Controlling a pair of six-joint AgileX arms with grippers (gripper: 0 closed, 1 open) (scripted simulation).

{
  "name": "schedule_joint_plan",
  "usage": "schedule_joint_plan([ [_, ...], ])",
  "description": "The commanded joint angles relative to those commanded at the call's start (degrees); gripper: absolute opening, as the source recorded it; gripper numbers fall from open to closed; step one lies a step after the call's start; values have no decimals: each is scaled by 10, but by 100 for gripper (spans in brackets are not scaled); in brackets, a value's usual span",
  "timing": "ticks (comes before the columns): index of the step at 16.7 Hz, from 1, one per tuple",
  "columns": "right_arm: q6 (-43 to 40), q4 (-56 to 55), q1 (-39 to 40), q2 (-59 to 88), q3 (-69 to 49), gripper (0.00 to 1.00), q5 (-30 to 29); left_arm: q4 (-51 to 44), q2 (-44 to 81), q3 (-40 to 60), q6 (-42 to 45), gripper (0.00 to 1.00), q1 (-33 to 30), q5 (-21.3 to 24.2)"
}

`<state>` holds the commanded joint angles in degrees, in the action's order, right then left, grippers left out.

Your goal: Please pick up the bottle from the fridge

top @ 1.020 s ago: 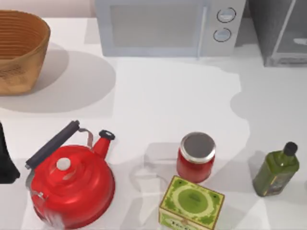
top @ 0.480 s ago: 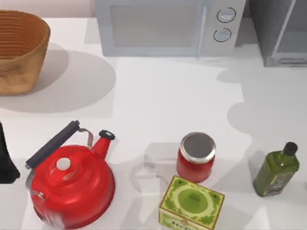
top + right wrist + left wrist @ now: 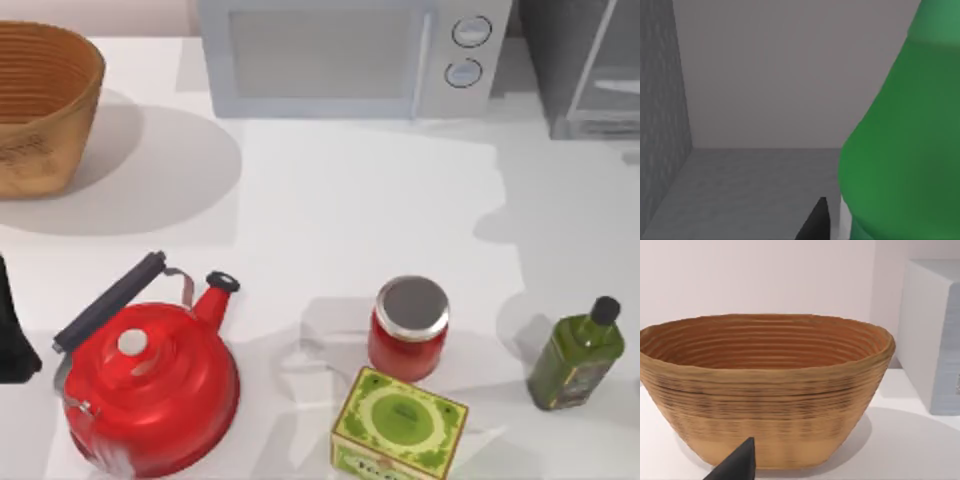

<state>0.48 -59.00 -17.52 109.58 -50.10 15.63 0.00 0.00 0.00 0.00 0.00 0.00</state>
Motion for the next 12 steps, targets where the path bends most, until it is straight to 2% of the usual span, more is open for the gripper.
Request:
schedule_joint_plan([
  [7, 1, 9, 7, -13, 6, 0, -2, 0, 0, 0, 0, 100, 0, 0],
  [12, 0, 82, 31, -149, 67, 0, -22, 0, 0, 0, 0, 100, 0, 0],
])
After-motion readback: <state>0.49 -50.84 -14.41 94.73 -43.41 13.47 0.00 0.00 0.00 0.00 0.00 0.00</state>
